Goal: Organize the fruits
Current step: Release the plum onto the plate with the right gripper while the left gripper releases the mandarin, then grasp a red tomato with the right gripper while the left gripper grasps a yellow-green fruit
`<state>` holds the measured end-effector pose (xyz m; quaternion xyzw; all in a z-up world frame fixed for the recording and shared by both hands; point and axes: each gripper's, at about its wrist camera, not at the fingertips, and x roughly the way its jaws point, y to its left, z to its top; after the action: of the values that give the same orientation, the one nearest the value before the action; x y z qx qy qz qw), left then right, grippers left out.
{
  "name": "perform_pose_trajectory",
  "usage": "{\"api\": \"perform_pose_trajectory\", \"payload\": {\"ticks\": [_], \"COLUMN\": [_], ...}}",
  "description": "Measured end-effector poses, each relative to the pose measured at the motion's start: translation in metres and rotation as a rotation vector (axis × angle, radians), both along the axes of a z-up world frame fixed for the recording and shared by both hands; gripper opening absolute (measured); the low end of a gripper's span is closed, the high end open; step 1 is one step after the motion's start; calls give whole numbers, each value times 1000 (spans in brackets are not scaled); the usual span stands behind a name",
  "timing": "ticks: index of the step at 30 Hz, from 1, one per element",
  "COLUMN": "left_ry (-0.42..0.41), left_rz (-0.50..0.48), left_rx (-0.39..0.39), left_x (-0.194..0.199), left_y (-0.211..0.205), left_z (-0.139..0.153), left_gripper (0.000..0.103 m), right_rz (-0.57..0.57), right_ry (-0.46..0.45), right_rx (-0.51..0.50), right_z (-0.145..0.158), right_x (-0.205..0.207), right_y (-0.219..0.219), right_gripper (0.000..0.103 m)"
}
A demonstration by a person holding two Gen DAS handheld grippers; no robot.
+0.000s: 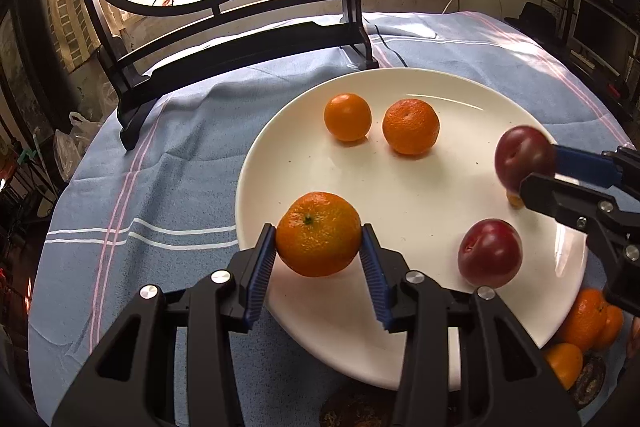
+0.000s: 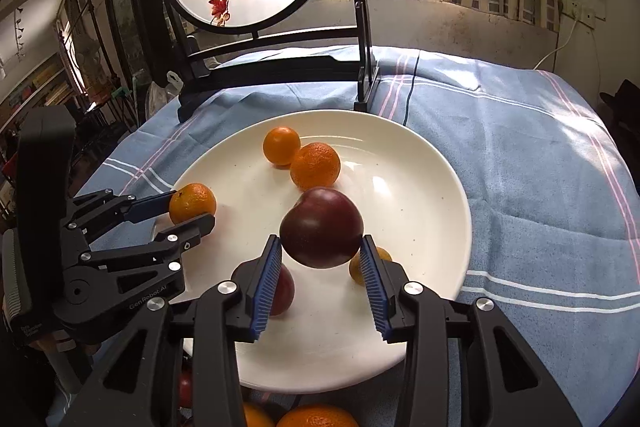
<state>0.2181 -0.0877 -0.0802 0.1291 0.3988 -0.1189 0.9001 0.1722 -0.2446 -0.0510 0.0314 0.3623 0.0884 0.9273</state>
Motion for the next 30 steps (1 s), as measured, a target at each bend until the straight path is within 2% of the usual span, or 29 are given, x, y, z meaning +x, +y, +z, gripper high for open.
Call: {"api": "perform_pose_trajectory", "payload": {"ticks": [1,3,13,17,20,22,23,30], "left_ry": [-8,-23,-28,-33,-59,-81,-93,-94], "left_rz": [1,1,-3,-5,-21,-37,-43,-87], "left_rx": [2,4,-4,-17,-46,-73,-82,-32], "left_x": [-1,-2,-4,-8,-20,-34,-42,-91], "left_y": [0,0,1,4,10,16,19,42], "left_z": [0,3,7,14,29,40,44,46], "left_gripper": [49,54,55,55,56,67,69,73], "right_rz": [-4,6,17,38,63,92,111,279], "right_ry": [-17,-24,-20,-34,-59,-72,-71,-11], "right_rx": [-1,9,22,40,42,42,36,-80], "right_z": [2,6,5,15,28,34,34,12], "right_x": [-2,-3,-5,-13,-31,-50,-61,-142], "right_y": [-1,-2,0,2,8,13,16,55], "right_gripper": [60,60,60,60,60,60,60,60]}}
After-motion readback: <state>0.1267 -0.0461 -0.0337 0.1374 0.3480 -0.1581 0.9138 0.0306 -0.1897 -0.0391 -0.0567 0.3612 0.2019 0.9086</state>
